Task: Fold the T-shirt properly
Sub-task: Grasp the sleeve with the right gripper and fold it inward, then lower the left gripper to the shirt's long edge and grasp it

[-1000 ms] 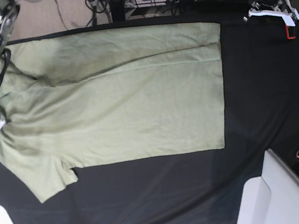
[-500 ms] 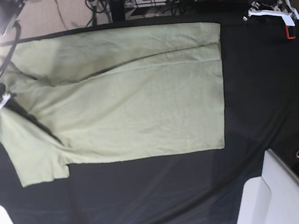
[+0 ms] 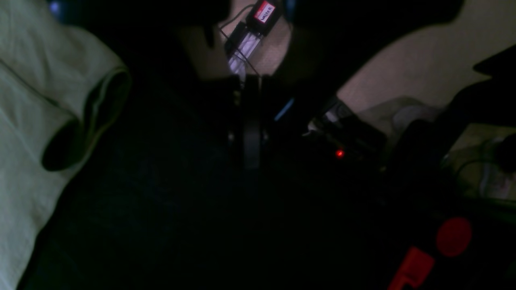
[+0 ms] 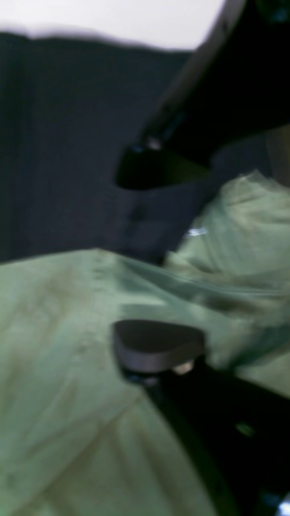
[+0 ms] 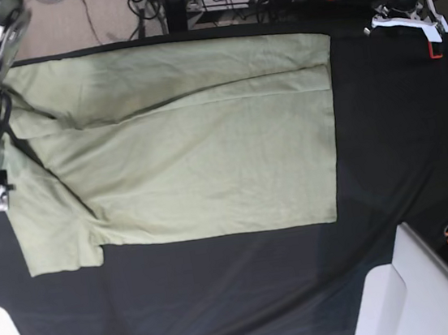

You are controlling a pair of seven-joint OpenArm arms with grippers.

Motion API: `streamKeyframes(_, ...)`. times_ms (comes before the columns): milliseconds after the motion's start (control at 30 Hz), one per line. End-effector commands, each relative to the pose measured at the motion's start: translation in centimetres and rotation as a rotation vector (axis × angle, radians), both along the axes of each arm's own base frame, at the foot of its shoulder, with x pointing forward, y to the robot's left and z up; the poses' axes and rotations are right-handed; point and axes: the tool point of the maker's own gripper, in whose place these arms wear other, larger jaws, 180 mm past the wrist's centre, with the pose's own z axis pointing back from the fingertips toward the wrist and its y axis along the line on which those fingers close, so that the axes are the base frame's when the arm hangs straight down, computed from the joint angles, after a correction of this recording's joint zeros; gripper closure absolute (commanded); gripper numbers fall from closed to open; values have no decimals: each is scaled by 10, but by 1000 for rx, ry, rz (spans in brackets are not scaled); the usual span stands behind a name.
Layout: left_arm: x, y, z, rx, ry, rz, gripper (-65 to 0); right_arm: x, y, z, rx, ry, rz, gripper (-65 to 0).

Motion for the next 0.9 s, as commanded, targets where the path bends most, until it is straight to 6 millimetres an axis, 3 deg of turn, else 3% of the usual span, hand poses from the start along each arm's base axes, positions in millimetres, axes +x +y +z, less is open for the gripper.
streamKeyframes(0, 2, 6, 7, 22, -19, -5, 0, 16, -8, 10, 20, -58, -4, -438)
streamKeyframes(167, 2, 6, 7, 22, -17, -5, 0, 31, -16, -14, 161, -75, -56, -413)
streamKeyframes(467, 3, 7, 8, 24, -19, -8, 0, 27, -8, -51, 290, -67, -118, -408)
streamKeyframes(567, 3, 7, 8, 25, -19, -9, 0, 26, -6, -53, 294, -62, -117, -342)
streamKeyframes(733, 25, 8, 14, 27, -64, -12, -222, 23, -4, -56, 298, -55, -118, -30)
streamKeyframes(767, 32, 8, 16, 27, -81, -11, -258, 23, -3, -56, 299, -55, -117, 0)
streamKeyframes(867, 64, 10, 28, 21, -141, -19, -380, 23, -3, -56, 300, -56, -118, -12)
